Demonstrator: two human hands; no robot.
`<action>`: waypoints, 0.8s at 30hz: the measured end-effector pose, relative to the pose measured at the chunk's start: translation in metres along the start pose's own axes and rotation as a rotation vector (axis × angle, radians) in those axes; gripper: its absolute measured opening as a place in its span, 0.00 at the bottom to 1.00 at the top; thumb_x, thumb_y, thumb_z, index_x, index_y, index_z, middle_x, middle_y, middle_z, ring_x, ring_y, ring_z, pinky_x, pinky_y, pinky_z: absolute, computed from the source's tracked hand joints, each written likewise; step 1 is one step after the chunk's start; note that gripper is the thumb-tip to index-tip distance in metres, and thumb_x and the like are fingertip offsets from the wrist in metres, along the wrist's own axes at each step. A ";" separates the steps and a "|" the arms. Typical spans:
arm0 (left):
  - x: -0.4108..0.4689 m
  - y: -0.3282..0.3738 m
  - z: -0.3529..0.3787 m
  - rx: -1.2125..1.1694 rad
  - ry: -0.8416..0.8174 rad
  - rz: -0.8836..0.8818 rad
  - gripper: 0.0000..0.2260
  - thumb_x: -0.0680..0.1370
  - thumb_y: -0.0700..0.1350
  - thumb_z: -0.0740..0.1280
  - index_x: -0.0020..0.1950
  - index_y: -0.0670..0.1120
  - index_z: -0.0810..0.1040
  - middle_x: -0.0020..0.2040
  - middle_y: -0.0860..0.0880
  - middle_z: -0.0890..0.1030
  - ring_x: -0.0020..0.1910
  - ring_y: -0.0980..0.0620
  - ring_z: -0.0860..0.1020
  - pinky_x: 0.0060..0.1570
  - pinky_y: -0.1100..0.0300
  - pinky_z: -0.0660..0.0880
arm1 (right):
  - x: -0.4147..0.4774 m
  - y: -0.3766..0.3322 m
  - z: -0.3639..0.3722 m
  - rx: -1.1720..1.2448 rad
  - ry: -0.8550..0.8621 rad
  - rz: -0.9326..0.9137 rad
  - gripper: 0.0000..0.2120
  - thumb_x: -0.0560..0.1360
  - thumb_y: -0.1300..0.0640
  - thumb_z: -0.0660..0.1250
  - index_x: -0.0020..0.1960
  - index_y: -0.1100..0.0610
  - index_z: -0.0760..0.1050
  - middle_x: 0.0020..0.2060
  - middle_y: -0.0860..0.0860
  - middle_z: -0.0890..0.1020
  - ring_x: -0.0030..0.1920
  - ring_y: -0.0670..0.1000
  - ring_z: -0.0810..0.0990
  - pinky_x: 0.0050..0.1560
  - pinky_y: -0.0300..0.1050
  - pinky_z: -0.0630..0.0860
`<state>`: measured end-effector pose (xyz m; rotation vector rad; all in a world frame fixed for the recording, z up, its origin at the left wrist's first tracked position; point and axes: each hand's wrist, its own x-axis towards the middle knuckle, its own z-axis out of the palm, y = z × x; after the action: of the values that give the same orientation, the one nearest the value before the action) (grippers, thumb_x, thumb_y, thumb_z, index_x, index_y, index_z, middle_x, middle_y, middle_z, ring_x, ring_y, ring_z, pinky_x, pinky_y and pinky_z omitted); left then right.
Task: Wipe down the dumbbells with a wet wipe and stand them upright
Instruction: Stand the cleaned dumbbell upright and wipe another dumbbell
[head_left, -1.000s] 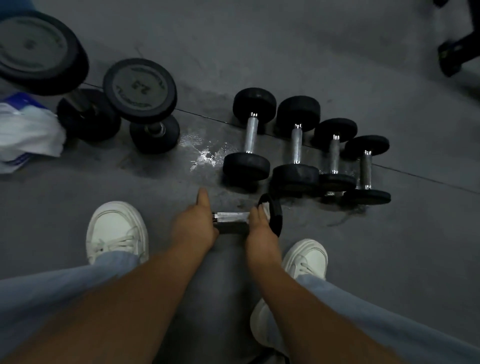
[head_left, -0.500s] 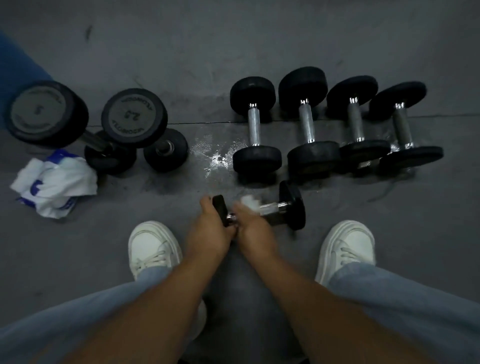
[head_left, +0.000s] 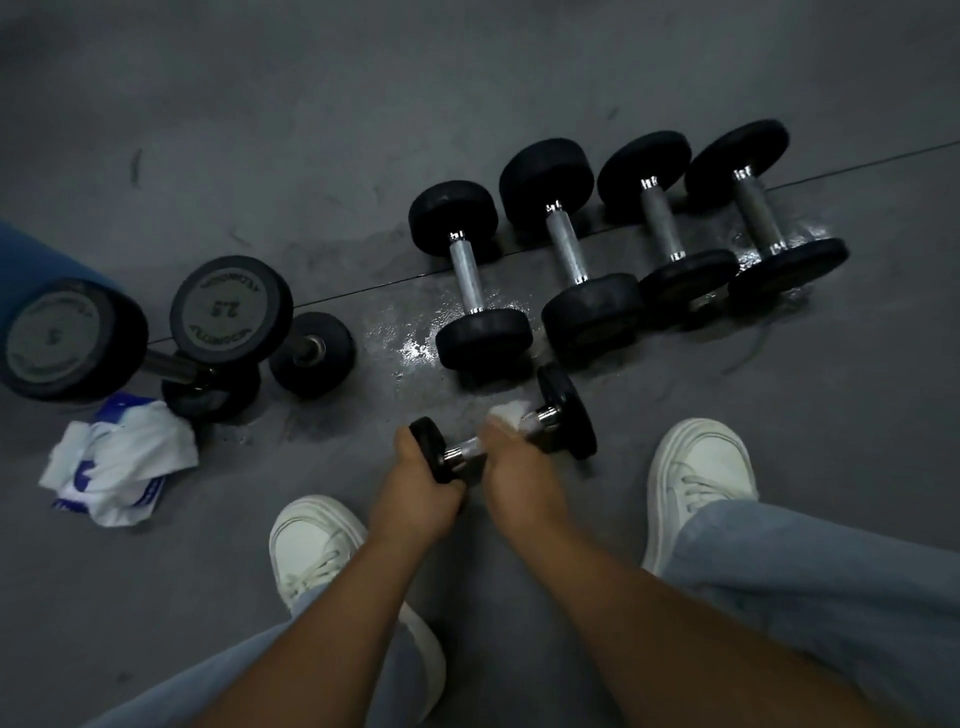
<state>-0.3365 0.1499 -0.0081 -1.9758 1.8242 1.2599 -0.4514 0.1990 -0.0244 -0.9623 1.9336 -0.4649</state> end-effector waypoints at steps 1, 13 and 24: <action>0.004 0.001 -0.005 0.005 -0.018 -0.014 0.25 0.73 0.42 0.71 0.65 0.46 0.62 0.47 0.46 0.77 0.44 0.46 0.75 0.43 0.57 0.70 | 0.000 -0.003 0.002 0.003 -0.058 -0.028 0.12 0.79 0.52 0.55 0.59 0.52 0.72 0.56 0.55 0.80 0.57 0.59 0.78 0.57 0.52 0.73; -0.009 -0.004 0.003 -0.056 0.089 -0.005 0.34 0.74 0.40 0.69 0.75 0.49 0.56 0.56 0.41 0.80 0.54 0.39 0.80 0.49 0.52 0.75 | 0.009 0.008 -0.003 -0.165 0.077 -0.088 0.12 0.79 0.59 0.55 0.60 0.51 0.71 0.57 0.50 0.77 0.54 0.59 0.78 0.47 0.49 0.73; -0.006 -0.007 -0.002 -0.084 0.163 -0.074 0.30 0.76 0.51 0.70 0.72 0.48 0.59 0.60 0.41 0.80 0.58 0.40 0.79 0.56 0.48 0.75 | 0.001 0.011 0.011 -0.061 -0.045 -0.165 0.19 0.77 0.46 0.52 0.65 0.44 0.71 0.65 0.46 0.77 0.62 0.53 0.78 0.62 0.46 0.74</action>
<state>-0.3287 0.1543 -0.0057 -2.2298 1.7758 1.2045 -0.4470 0.2054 -0.0384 -1.1681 1.8454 -0.4760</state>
